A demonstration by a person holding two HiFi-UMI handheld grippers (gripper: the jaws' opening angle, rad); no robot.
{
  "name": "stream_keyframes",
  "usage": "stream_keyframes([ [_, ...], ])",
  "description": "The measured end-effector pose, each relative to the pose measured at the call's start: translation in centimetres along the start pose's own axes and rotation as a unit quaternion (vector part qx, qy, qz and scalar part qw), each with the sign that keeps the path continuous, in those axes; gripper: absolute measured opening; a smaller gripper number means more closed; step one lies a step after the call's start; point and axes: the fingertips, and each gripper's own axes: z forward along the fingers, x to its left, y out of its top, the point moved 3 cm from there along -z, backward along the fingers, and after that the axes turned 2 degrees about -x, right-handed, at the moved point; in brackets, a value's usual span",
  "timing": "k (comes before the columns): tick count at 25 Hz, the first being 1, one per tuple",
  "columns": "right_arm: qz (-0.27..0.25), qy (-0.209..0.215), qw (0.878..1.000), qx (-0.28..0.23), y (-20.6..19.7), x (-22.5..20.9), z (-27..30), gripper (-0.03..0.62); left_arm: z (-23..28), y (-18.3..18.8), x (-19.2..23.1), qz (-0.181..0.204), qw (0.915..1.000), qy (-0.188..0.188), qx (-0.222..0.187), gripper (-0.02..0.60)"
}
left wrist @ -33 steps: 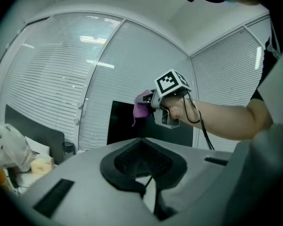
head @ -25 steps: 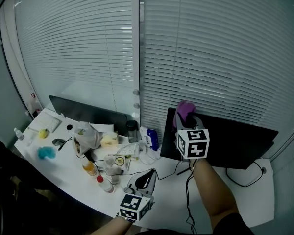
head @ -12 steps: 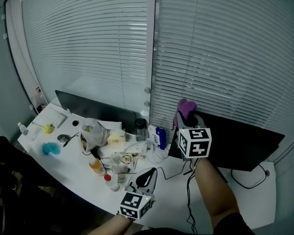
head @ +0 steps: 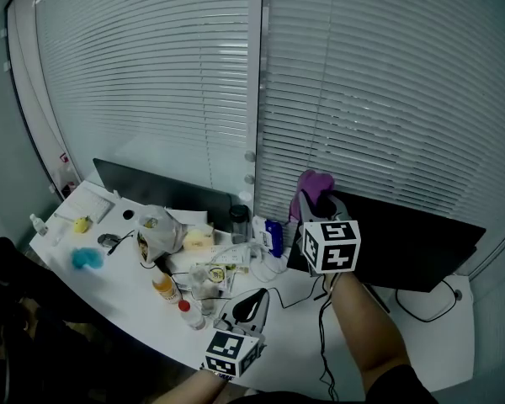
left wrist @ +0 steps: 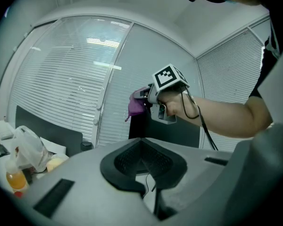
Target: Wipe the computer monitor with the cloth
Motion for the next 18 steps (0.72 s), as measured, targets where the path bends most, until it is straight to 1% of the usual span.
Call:
stream_keyframes([
  [11,0.002,0.011,1.000,-0.021,1.3,1.1,-0.7,0.080,-0.6,0.1,-0.2,0.003,1.0000,0.004,-0.004,0.006],
  [14,0.014,0.015,1.000,-0.016,1.0,1.2,-0.6,0.080,-0.8,0.0,-0.3,0.002,1.0000,0.005,-0.002,0.006],
  [18,0.042,0.020,0.999,-0.005,-0.1,1.0,-0.1,0.080,-0.6,-0.3,-0.1,0.001,1.0000,0.005,0.004,0.006],
])
